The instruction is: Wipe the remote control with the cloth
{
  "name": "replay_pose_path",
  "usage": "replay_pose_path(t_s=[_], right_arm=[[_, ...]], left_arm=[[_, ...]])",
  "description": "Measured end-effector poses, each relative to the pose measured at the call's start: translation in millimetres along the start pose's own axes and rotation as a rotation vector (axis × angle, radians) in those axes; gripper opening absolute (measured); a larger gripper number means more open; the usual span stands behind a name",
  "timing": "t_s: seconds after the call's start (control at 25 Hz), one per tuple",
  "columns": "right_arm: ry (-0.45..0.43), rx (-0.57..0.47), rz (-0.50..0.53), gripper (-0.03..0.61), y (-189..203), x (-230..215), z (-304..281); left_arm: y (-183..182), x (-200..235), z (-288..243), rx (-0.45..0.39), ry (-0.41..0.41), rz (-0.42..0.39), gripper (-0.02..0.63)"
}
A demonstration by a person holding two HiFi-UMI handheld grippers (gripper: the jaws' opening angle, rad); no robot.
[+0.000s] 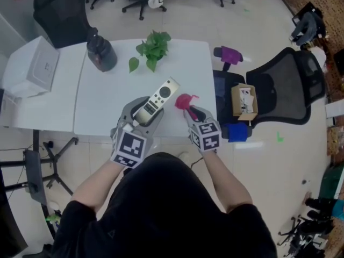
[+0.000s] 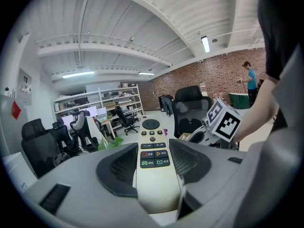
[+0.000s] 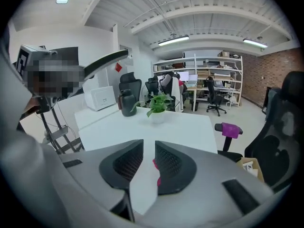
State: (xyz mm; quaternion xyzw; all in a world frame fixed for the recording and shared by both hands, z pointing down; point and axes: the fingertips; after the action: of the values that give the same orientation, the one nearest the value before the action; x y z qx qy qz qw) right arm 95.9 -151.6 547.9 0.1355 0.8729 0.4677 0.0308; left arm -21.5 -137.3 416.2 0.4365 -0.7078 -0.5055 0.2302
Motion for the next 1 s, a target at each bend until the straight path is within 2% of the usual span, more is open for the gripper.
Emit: replay_pose_path(t_s=[0.16, 0.28, 0.4, 0.52, 0.72, 1.0], right_arm=[[-0.002, -0.050, -0.023, 0.080, -21, -3, 3], [0.002, -0.082, 0.003, 0.080, -32, -3, 4], [0.006, -0.005, 0.037, 0.080, -11, -7, -18], [0.028, 0.104, 0.087, 0.156, 24, -16, -50], [0.037, 0.248, 0.170, 0.206, 65, -23, -95], [0.022, 0.395, 0.254, 0.207, 102, -25, -131]], left_arm=[[-6, -3, 6, 0.007, -0.008, -0.032, 0.212], [-7, -3, 9, 0.007, -0.011, -0.046, 0.212], [-7, -3, 12, 0.009, -0.018, -0.044, 0.212], [-10, -6, 14, 0.011, -0.015, -0.056, 0.212], [-13, -7, 19, 0.020, -0.021, -0.054, 0.212], [-12, -8, 28, 0.043, -0.025, -0.078, 0.212]])
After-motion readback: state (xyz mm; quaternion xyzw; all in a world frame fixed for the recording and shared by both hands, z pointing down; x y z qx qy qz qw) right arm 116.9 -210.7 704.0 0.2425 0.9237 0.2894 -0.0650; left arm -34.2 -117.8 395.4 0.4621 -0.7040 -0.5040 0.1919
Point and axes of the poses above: the fingertips, and each gripper's own axes: z backward along the fingers, x to its left, y out of its underside, and after that the axes turned 15 degrees about y, right-handed
